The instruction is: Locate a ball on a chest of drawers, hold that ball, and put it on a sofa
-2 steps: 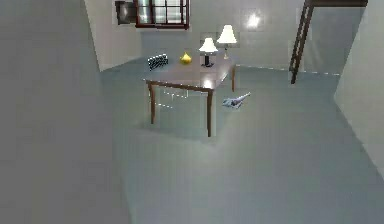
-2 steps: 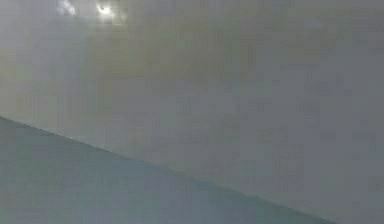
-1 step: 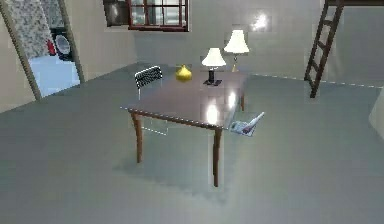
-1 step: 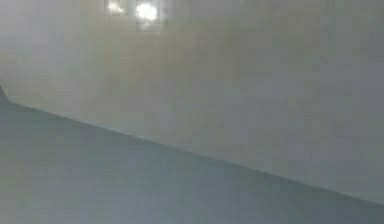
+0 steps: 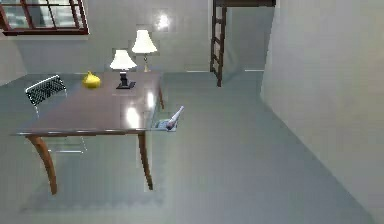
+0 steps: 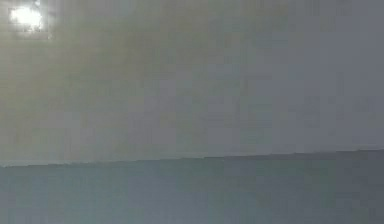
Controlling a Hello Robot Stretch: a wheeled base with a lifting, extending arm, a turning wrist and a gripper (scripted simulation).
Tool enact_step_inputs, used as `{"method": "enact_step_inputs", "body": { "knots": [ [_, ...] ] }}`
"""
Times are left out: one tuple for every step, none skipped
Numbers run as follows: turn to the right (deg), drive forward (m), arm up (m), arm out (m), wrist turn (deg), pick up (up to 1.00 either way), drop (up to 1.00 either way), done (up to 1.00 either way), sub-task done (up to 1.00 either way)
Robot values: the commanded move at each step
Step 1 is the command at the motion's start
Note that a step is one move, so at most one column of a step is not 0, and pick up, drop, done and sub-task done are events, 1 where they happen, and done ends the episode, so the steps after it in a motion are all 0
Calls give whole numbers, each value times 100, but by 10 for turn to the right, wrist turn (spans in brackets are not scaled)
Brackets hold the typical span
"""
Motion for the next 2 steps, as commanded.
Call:
{"method": "enact_step_inputs", "body": {
  "knots": [
    [0, 40, 0, 0, 0, 0, 0, 0, 0],
    [-450, 0, 0, 0, 0, 0, 0, 0, 0]
  ]
}}
